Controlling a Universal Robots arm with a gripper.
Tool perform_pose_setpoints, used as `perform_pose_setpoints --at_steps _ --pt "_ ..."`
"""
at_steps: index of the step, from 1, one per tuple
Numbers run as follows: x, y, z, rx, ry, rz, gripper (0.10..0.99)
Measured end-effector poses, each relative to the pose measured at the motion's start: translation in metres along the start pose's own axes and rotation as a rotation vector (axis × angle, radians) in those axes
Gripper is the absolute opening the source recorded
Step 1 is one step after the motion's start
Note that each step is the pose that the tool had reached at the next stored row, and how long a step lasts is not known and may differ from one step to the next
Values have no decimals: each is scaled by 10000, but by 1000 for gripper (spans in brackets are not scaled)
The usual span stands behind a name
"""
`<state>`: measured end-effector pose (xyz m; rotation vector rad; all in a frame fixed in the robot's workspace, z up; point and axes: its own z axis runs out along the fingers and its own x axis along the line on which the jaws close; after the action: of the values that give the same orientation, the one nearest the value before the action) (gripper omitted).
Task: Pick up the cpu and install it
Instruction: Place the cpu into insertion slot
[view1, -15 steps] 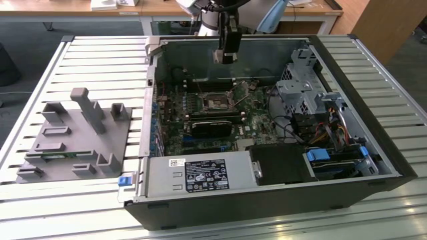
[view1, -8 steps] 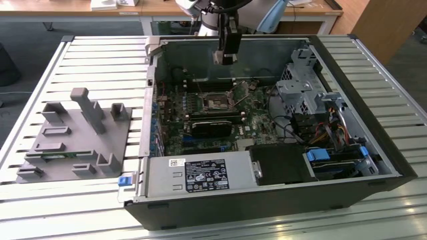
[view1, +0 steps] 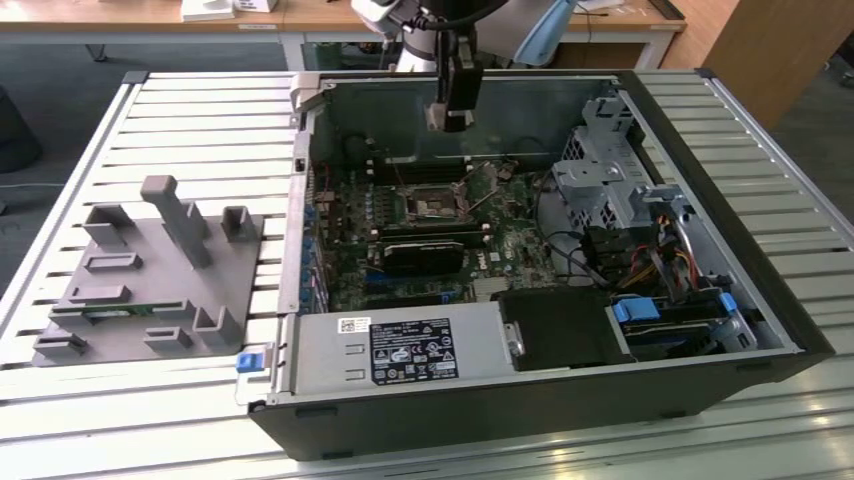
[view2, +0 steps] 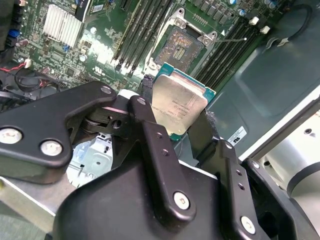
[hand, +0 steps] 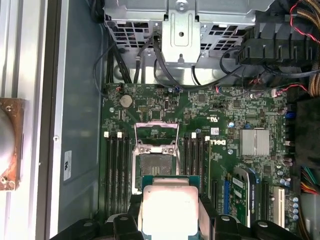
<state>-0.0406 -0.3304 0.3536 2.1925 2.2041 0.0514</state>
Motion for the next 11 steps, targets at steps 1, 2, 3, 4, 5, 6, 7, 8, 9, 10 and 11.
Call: perform_pose_setpoints --at_steps 1,2,3,4,5,6,7,8,9,10,11 --pt "0 0 3 0 1 0 533" --pt "0 0 6 0 0 0 533" --pt "0 0 8 0 -1 0 533" --pt "0 0 9 1 -1 0 533" --pt "0 -1 11 0 0 0 533" --pt "0 -1 13 0 0 0 533" --pt "0 -1 15 0 0 0 533" --pt "0 -1 23 -1 2 0 533" --pt "0 -1 28 -1 2 0 533" --pt "0 -2 34 -1 2 0 533" --pt "0 -2 40 0 1 0 533"
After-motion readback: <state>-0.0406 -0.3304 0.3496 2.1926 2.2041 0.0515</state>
